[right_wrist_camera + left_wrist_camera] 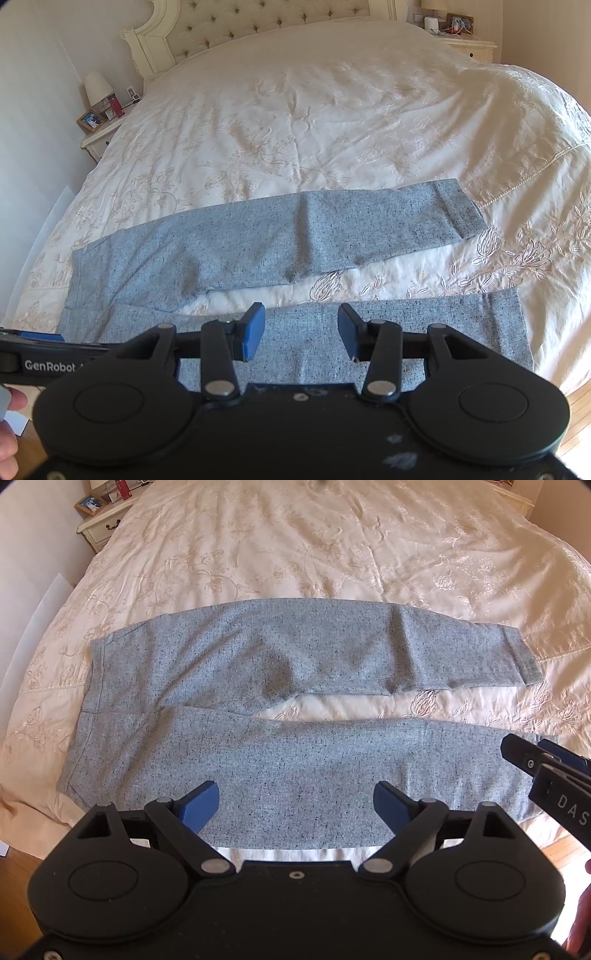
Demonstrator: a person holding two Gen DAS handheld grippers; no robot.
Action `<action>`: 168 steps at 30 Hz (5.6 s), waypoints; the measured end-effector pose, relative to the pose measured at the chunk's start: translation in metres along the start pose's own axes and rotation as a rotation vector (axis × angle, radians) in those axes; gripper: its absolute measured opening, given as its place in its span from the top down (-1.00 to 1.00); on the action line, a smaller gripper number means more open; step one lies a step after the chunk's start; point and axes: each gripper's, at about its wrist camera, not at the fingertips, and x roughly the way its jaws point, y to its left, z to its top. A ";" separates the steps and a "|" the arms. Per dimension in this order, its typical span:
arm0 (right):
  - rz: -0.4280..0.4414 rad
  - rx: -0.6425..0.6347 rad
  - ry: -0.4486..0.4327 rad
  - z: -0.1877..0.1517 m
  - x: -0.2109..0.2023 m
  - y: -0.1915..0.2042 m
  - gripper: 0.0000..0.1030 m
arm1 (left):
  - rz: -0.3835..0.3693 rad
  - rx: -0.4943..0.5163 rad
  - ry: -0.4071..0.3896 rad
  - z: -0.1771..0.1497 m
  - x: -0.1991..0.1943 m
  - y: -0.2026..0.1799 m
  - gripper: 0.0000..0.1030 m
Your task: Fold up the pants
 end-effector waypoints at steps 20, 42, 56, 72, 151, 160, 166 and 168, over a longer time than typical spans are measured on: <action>0.051 -0.019 0.006 -0.003 -0.004 -0.026 0.09 | 0.017 -0.036 0.003 -0.010 -0.004 -0.027 -0.77; -0.232 0.084 0.099 0.038 0.084 -0.048 0.10 | 0.012 -0.011 0.099 0.057 0.068 0.000 -0.71; -0.383 0.508 0.109 0.197 0.252 -0.147 0.11 | 0.130 0.016 0.126 0.155 0.167 0.091 -0.47; -0.587 0.702 0.274 0.214 0.355 -0.190 0.93 | 0.157 -0.050 0.193 0.191 0.215 0.169 -0.48; -0.226 0.698 -0.137 0.067 0.036 -0.179 0.83 | 0.041 -0.471 -0.037 0.050 0.074 0.271 0.74; -0.313 0.746 0.077 -0.044 0.063 -0.222 0.83 | 0.107 -0.507 0.136 -0.035 0.143 0.258 0.77; -0.327 0.721 0.113 -0.063 0.076 -0.231 0.85 | 0.157 -0.460 0.140 -0.038 0.156 0.249 0.77; -0.325 0.711 0.111 -0.064 0.075 -0.233 0.85 | 0.161 -0.458 0.132 -0.042 0.151 0.249 0.77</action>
